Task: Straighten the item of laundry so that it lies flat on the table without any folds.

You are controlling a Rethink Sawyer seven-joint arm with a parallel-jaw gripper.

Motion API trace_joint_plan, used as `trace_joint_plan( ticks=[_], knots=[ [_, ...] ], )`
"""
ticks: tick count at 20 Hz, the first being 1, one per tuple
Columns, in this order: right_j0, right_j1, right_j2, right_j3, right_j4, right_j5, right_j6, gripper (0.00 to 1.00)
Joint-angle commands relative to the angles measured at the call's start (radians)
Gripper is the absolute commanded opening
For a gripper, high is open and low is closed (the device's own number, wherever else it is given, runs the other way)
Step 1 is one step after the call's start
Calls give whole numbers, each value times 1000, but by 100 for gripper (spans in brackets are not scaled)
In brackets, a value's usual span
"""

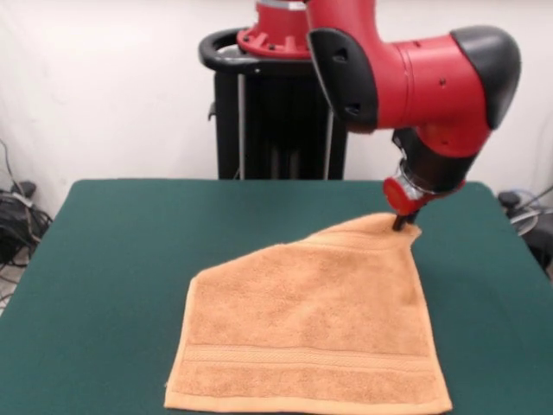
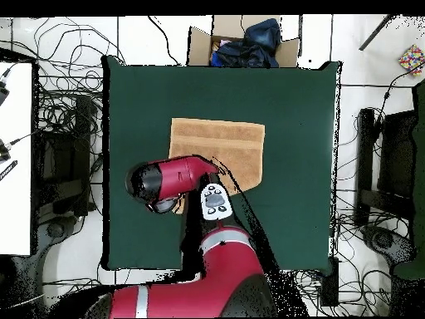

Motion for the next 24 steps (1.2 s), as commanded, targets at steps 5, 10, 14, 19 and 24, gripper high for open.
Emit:
trace_joint_plan(
  ticks=[5,10,14,19,24],
  knots=[
    [35,128,68,-109,8,-48,93,0],
    [43,148,50,-113,15,-29,113,0],
    [53,161,42,-140,26,29,120,0],
    [61,177,31,-165,34,96,121,0],
    [59,158,35,-163,53,174,120,0]
  ],
)
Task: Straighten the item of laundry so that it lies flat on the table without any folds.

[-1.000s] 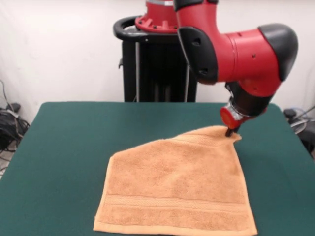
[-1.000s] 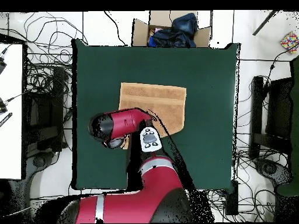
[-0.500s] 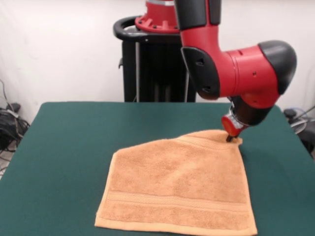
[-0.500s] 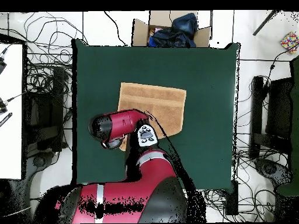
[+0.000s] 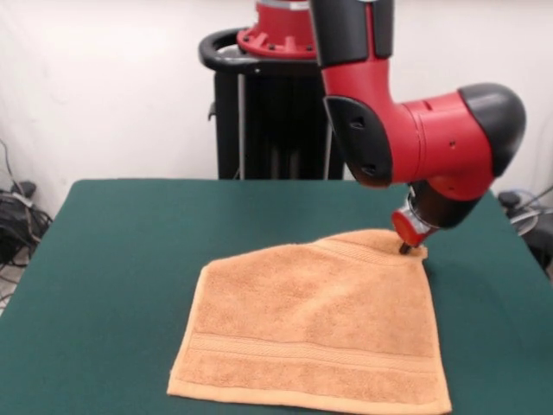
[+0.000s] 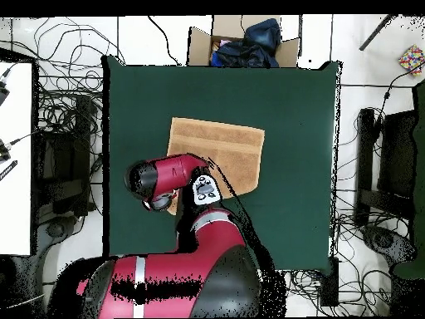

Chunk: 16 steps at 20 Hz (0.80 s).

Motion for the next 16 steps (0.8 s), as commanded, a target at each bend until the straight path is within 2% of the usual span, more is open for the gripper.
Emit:
trace_joint_plan(
  ticks=[1,9,12,16],
  knots=[
    [24,18,35,-67,54,165,120,0],
    [13,-9,30,-55,70,309,123,0],
    [8,-5,31,-56,67,303,127,0],
    [13,42,22,-94,45,277,137,0]
  ],
)
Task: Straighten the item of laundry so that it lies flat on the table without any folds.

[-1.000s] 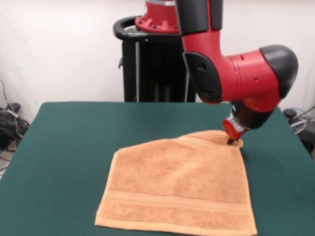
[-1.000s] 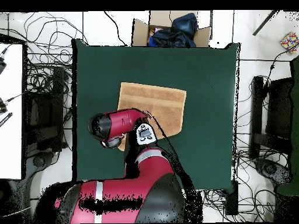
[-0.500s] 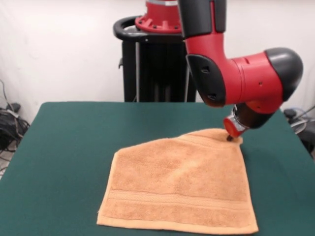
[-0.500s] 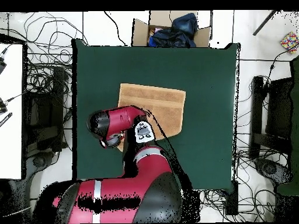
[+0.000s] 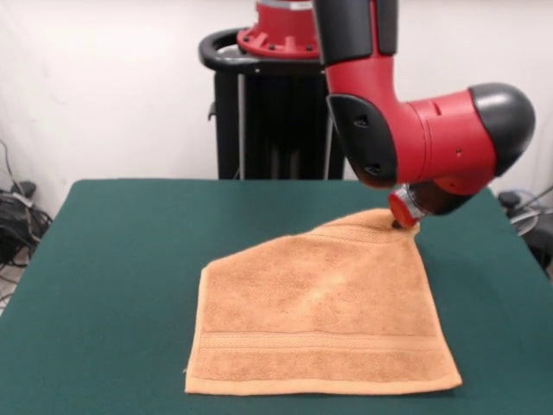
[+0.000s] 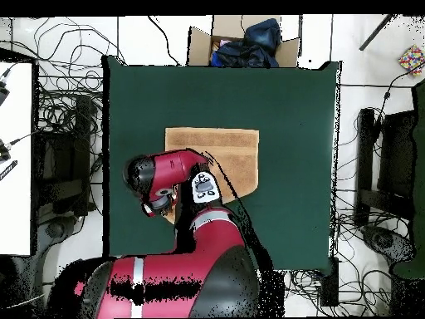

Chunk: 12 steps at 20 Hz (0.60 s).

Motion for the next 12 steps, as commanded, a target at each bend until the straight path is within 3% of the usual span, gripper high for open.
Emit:
trace_joint_plan(
  ticks=[1,6,7,12],
  knots=[
    [12,56,20,-73,34,58,140,0],
    [18,81,21,-105,37,46,151,0],
    [19,81,20,-106,37,46,152,100],
    [12,74,26,-95,40,47,140,100]
  ],
)
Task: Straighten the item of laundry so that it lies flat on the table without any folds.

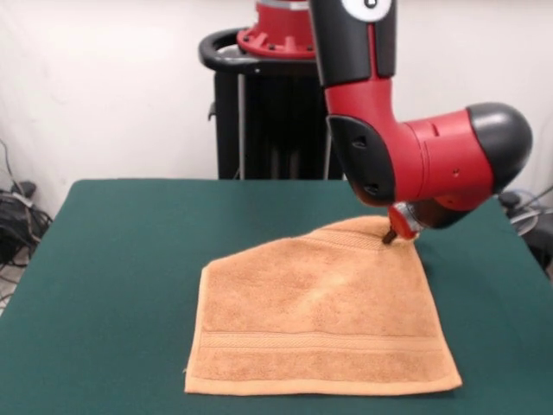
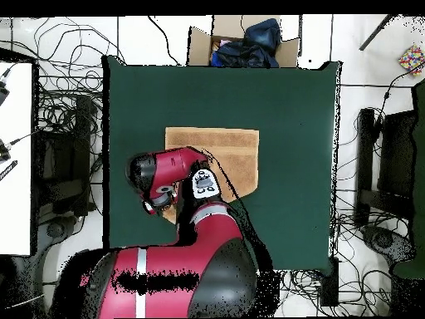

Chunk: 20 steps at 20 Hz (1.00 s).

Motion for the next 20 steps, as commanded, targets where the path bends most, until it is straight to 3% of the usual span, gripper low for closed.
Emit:
trace_joint_plan(
  ticks=[1,7,10,15,20],
  knots=[
    [8,20,26,-48,40,48,137,100],
    [3,15,18,-63,37,93,126,100],
    [-29,-70,-9,-43,11,59,104,100],
    [-129,-291,-5,23,-13,18,-21,100],
    [-162,-385,-8,2,-46,-3,-31,100]
  ],
)
